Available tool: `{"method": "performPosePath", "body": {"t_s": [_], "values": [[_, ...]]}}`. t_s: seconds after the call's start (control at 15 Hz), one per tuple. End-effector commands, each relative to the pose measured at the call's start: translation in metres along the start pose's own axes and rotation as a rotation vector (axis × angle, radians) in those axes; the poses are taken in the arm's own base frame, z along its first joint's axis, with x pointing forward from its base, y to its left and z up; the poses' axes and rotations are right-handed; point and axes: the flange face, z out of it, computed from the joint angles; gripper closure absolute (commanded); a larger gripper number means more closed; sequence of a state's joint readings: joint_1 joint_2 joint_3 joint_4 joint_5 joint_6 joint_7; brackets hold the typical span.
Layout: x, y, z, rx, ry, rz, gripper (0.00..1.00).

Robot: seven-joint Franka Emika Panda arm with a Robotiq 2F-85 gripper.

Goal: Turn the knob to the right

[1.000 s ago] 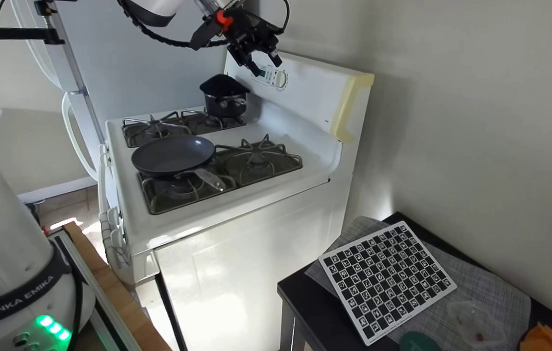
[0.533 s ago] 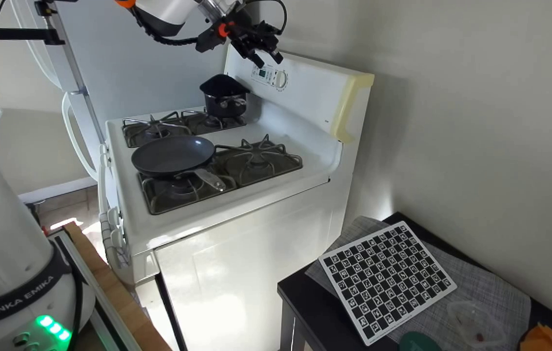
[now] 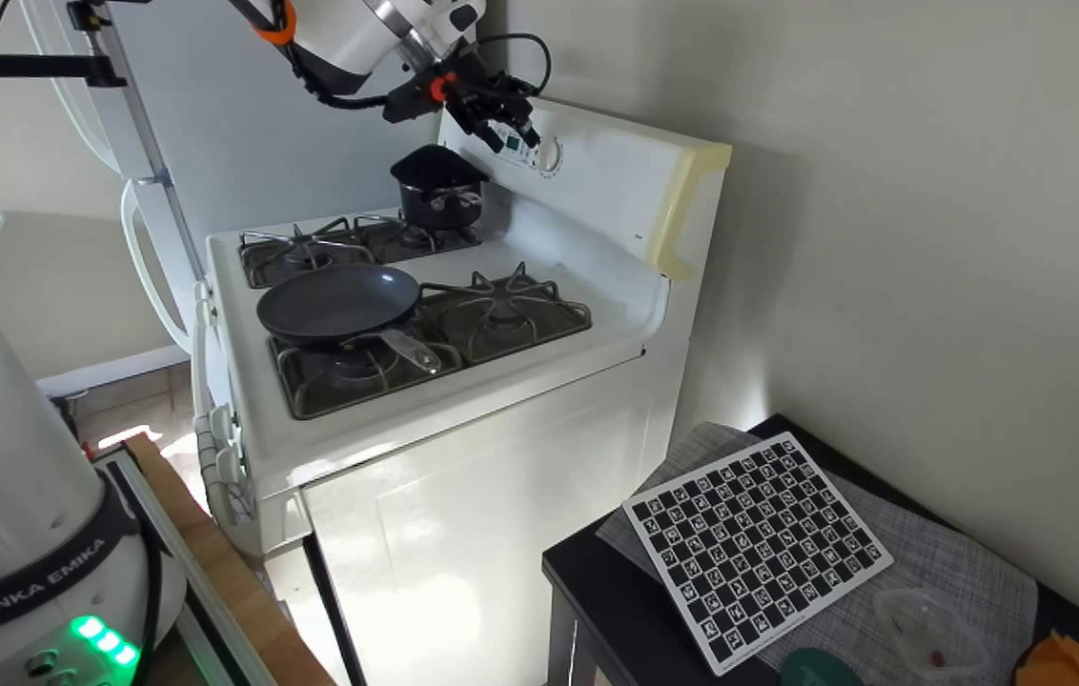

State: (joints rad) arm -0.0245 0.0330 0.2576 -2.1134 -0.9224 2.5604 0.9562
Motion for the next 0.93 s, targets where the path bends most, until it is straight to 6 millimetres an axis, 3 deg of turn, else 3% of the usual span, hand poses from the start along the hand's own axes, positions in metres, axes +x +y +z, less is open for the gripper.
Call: {"method": "performPosePath", "body": {"t_s": [0.0,0.27,0.87], "values": [[0.002,-0.002,0.002,0.003,-0.001,-0.001,0.00],[0.004,-0.003,0.005,0.004,0.000,0.000,0.00],[0.021,-0.016,0.041,0.059,0.081,-0.039,0.00]]}}
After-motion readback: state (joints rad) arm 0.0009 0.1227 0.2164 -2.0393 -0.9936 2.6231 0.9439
